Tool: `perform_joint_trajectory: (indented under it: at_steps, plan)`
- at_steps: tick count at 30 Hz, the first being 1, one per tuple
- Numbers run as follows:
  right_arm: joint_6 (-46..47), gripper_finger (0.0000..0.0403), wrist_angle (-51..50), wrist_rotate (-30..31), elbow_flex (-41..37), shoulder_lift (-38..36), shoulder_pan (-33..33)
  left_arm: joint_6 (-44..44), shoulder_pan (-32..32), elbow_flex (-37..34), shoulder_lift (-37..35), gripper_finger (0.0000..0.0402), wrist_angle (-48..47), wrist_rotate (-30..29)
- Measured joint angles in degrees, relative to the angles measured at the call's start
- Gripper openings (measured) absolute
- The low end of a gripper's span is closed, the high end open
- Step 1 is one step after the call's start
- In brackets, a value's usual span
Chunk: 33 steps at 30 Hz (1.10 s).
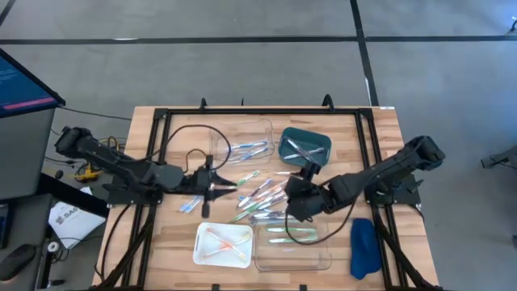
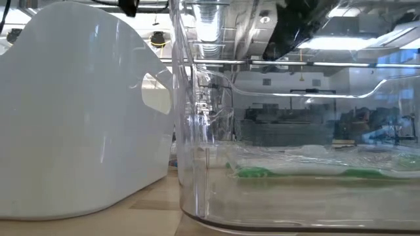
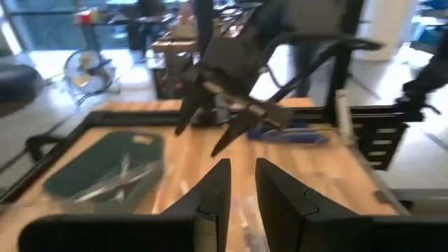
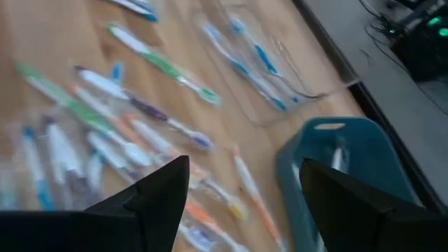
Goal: Pick & Place Toothbrushes
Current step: Put the green toothbrush into the bottom transparent bin
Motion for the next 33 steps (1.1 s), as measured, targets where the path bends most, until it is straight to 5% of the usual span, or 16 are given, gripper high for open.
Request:
perform_joint_trajectory:
  at_steps: [10,16,22,33]
  plan:
    - [-4.9,0.0265,-2.0,1.6,0.0,0.0,-2.5,-9.3,15.3,-5.6,0.4,0.0060,-7.7,6.9]
    - [-13.2,0.0265,-1.5,8.8,0.0,0.0,-2.9,-3.5,19.9,-5.8,1.2,0.0060,-9.9,12.2]
    - [-24.7,0.0265,4.9,8.9,0.0,0.0,-6.5,3.7,22.9,-5.7,2.6,0.0060,-10.9,12.4]
    - [-40.8,0.0265,35.0,-12.2,-16.6,-8.4,-14.1,9.0,23.7,-5.0,9.6,0.0060,-8.9,11.6]
